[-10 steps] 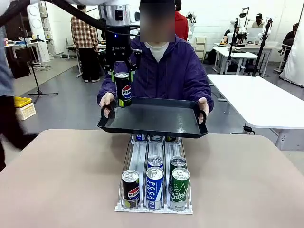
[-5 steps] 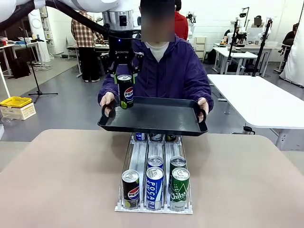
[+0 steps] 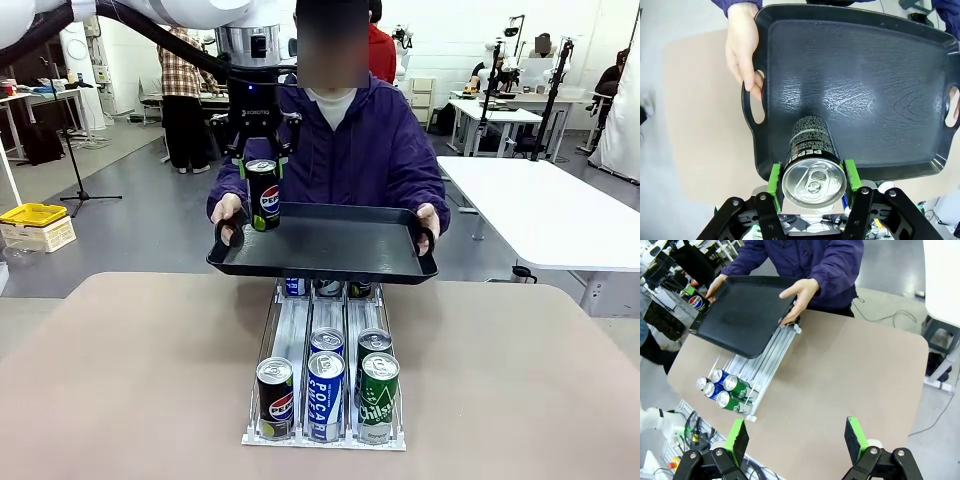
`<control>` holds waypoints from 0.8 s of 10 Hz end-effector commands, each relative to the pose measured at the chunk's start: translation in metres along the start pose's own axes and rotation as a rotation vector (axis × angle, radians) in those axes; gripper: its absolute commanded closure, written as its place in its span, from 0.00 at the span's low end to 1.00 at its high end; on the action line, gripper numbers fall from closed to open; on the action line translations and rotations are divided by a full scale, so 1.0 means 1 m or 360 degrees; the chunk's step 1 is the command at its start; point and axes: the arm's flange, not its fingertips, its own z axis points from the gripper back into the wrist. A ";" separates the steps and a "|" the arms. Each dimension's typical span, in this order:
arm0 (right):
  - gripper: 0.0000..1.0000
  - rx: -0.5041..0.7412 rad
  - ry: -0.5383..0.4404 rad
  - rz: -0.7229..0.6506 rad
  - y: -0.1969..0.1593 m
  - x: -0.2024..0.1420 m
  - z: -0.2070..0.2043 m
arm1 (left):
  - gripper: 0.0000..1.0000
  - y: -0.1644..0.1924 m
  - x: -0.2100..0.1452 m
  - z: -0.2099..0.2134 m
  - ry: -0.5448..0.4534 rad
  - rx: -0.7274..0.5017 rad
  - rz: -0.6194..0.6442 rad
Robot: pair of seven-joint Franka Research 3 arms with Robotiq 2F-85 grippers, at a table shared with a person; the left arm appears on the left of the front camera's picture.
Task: Retrieve and hand over the desired beverage to the person.
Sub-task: Place the picked can on the Handle tray extended by the person.
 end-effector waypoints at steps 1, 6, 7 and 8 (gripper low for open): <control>0.00 0.0027 -0.0002 0.0016 0.000 -0.001 0.000 | 0.42 0.006 0.016 -0.003 0.0079 -0.0030 -0.0024; 0.00 0.0027 -0.0002 0.0016 0.000 -0.001 0.000 | 0.42 0.012 0.034 -0.024 0.0195 -0.0020 -0.0027; 0.00 0.0027 -0.0002 0.0016 0.000 -0.001 0.000 | 0.42 0.012 0.035 -0.026 0.0197 -0.0016 -0.0031; 0.00 0.0027 -0.0002 0.0016 0.000 -0.001 0.000 | 0.34 0.013 0.035 -0.025 0.0185 -0.0012 -0.0052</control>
